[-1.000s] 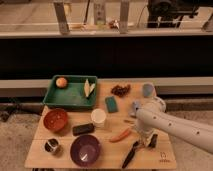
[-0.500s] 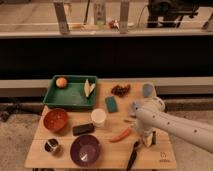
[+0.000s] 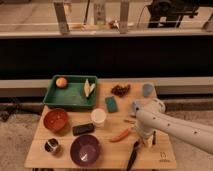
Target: Place brush in purple bowl
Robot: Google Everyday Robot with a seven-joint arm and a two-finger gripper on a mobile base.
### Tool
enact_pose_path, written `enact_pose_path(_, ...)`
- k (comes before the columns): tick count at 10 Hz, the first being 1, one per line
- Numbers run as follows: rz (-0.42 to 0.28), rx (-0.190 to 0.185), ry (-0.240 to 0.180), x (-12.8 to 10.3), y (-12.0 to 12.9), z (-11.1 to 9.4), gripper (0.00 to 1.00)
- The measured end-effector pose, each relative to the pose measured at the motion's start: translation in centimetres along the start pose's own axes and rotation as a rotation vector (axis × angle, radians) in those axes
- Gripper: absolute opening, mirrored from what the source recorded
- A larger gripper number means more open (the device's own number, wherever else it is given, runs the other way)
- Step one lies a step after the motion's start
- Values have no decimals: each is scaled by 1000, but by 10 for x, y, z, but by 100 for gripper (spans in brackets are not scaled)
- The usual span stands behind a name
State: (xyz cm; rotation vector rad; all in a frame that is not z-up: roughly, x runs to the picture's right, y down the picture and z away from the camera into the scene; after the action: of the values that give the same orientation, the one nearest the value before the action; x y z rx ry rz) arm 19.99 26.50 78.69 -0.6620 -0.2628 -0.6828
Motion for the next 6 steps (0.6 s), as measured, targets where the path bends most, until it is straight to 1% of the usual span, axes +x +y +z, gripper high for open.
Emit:
enact_pose_path(3,13,1,-9,-2,11,0,80)
enact_pose_path(6,16,-2,-44,-7,20,8,80)
